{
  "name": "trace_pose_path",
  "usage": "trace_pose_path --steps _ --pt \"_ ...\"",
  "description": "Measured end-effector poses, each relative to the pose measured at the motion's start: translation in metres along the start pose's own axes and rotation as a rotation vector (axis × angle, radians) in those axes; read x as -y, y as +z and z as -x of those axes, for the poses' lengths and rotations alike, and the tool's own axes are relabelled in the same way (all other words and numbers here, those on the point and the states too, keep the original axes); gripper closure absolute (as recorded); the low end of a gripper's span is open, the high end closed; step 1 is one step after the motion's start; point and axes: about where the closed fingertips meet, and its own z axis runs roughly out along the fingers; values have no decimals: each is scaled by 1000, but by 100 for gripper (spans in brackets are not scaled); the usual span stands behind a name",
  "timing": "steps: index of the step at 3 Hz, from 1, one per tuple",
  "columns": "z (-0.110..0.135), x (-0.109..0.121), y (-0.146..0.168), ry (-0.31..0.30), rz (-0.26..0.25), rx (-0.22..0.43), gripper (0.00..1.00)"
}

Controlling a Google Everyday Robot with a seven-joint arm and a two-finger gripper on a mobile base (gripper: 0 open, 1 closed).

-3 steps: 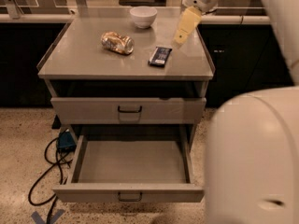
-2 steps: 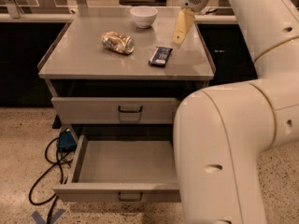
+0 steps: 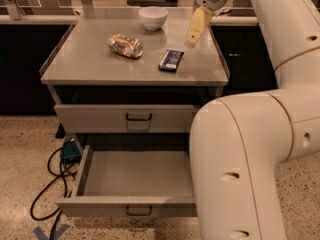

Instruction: Place rxbar blueberry into middle drawer

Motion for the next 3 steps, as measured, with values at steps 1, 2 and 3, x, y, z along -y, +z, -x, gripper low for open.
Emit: trace_pose_path --steps 1,2,3 --pt "-21 4 19 60 28 72 0" --pt "-49 5 47 139 63 102 0" --pt "-73 1 76 216 111 125 0"
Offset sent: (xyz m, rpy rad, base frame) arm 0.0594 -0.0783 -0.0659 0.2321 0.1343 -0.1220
